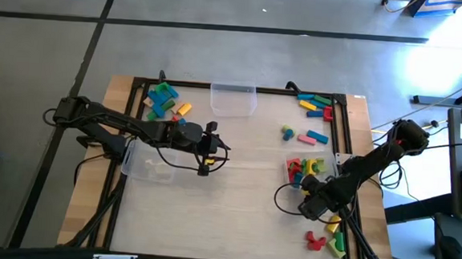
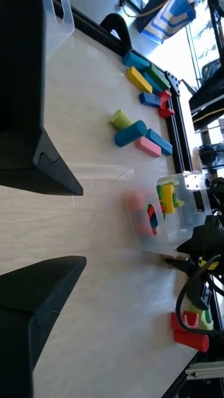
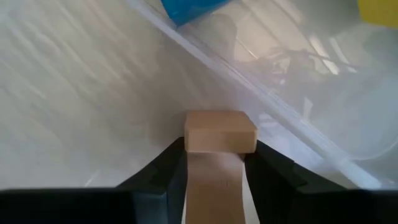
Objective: Sort blocks by size
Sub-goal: Put the brown arch block into the bottom right transparent bin
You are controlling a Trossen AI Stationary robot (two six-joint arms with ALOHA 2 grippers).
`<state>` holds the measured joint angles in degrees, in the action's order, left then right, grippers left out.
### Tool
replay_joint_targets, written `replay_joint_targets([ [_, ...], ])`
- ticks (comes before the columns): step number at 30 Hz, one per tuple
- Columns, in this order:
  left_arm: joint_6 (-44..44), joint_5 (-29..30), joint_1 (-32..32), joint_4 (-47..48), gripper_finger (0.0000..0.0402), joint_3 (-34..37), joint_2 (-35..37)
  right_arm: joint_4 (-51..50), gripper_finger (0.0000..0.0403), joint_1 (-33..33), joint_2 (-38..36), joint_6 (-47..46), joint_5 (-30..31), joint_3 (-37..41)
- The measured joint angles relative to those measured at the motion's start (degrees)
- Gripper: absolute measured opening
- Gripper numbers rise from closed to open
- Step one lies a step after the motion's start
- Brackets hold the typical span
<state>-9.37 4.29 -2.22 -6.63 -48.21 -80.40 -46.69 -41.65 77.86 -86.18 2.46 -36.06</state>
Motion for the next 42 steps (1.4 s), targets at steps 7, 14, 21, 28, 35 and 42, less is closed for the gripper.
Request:
replay_joint_targets([
  [7,0.00,0.00,0.01,0.02,0.0164,0.00,0.00,-2.30,0.0149,0.04,0.12,4.09,-0.60,-5.37],
  [14,0.00,0.00,0.01,0.00,0.0164,0.00,0.00,-7.56,0.0141,0.04,0.12,8.92,0.81,-13.98],
  [21,0.00,0.00,0.00,0.00,0.0164,0.00,0.00,-20.26,0.0143,0.04,0.10,9.78,7.00,-21.93],
  [28,-0.02,0.00,0.00,0.00,0.0164,0.00,0.00,-30.79,0.0144,0.07,0.07,8.33,13.40,-24.10],
  [35,-0.02,-0.01,0.01,-0.01,0.0164,0.00,0.00,-41.01,0.0144,0.07,0.03,1.63,17.17,-24.08],
  [42,-0.02,-0.01,0.00,0.00,0.0164,0.00,0.00,-41.49,0.0145,0.07,0.01,-0.36,19.31,-21.04],
])
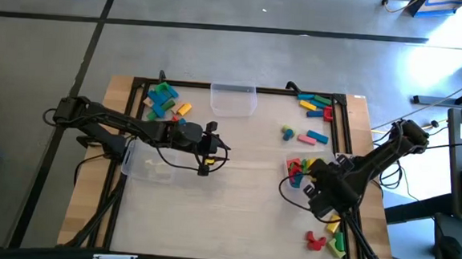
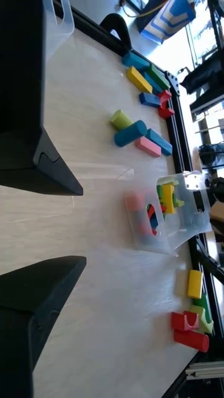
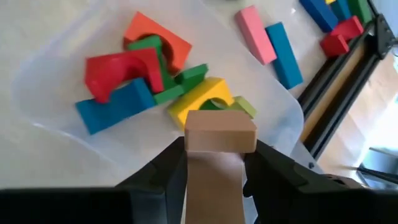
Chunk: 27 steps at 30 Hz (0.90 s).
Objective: Sort blocks by size
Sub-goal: Put the brown arch block into the bottom right transparent bin, then put the red arch block into the bottom right transparent bin
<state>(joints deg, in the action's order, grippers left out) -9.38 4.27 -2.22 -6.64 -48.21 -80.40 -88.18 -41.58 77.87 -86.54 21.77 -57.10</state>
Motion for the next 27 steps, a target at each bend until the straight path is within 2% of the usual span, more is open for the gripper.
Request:
replay_joint_targets([
  [17,0.00,0.00,0.00,-0.06,0.0164,0.00,0.00,3.58,0.0150,0.11,0.00,-3.34,-0.95,8.88],
  [27,0.21,0.02,0.00,-0.05,0.0164,0.00,0.00,3.81,0.0244,0.11,0.00,-3.23,-4.08,8.95],
])
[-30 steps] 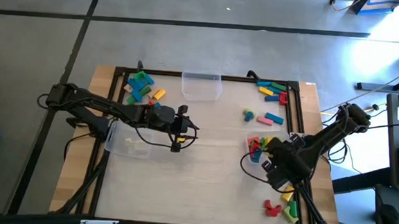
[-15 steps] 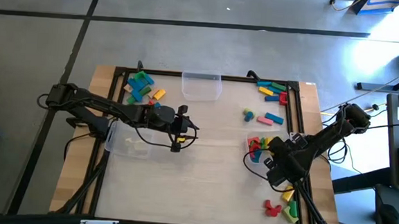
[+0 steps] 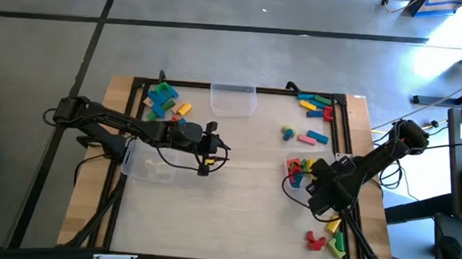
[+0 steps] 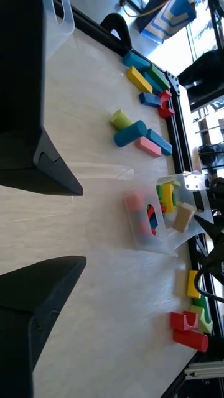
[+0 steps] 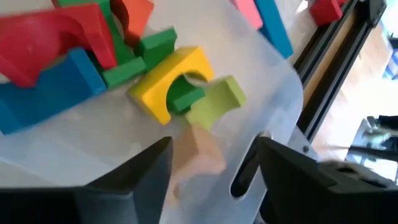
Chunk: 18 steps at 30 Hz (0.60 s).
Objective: Sort blocks by size
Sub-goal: Put the red arch block into the bottom right transparent bin
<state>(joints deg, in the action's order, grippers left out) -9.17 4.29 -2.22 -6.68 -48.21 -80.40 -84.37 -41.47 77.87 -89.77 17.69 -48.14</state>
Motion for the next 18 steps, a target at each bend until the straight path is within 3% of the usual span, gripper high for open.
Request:
replay_joint_targets([
  [9,0.42,-0.01,0.00,0.02,0.0164,0.00,0.00,0.41,0.0253,-0.14,0.00,1.04,-5.81,-7.48],
  [18,0.42,-0.02,0.02,0.16,0.0164,0.00,0.00,11.92,0.0253,-0.20,0.00,3.25,-12.68,-11.40],
])
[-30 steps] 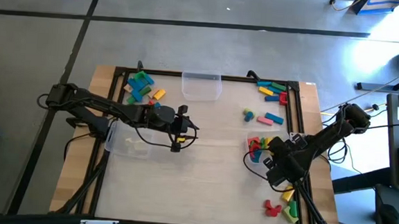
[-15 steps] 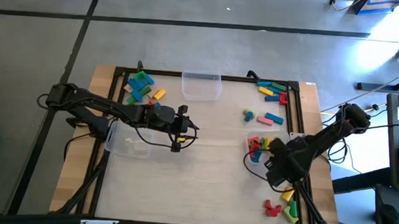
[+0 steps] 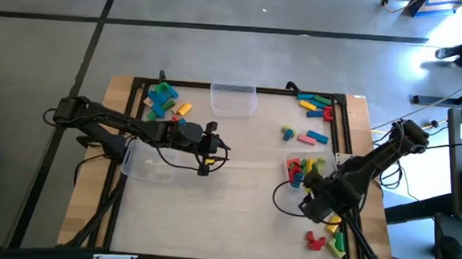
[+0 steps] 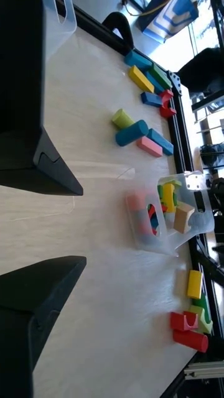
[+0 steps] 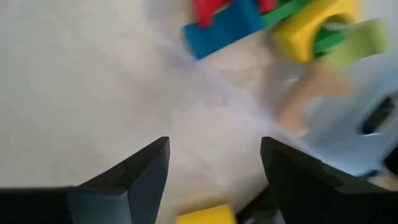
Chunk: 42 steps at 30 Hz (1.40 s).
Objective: Sort blocks by size
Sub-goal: Put the red arch block into the bottom right transparent bin
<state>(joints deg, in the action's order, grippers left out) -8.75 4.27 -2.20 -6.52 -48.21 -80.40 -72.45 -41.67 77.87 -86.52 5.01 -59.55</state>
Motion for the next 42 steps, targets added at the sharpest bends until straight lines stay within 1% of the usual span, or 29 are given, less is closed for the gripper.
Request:
replay_joint_targets([
  [5,0.00,0.00,0.00,0.00,0.0164,0.00,0.00,7.59,0.0253,-3.03,0.04,-2.27,-2.12,1.03],
  [9,0.02,0.00,-0.02,-0.02,0.0164,0.00,0.00,12.08,0.0253,-6.58,0.03,-8.24,-3.07,2.62],
  [13,0.02,0.00,-0.02,-0.03,0.0164,0.00,0.00,17.01,0.0253,-9.19,0.04,-13.57,-3.26,5.84],
  [18,0.02,0.00,-0.02,-0.04,0.0164,0.00,0.00,24.69,0.0253,-9.40,0.45,-18.09,-10.40,9.51],
  [23,-0.07,0.00,-0.02,-0.11,0.0164,-0.02,0.00,29.00,0.0253,-9.35,2.63,-18.27,-12.25,10.77],
  [29,-0.22,0.00,-0.02,-0.13,0.0164,-0.02,0.00,33.00,0.0253,-9.35,5.98,-18.56,-17.88,10.95],
  [34,-0.20,0.00,-0.02,-0.13,0.0164,-0.02,0.00,34.71,0.0253,-9.35,8.21,-18.64,-18.34,10.95],
  [42,-0.22,0.00,-0.02,-0.13,0.0164,-0.02,0.00,36.41,0.0253,-9.31,11.36,-18.36,-21.43,10.95],
])
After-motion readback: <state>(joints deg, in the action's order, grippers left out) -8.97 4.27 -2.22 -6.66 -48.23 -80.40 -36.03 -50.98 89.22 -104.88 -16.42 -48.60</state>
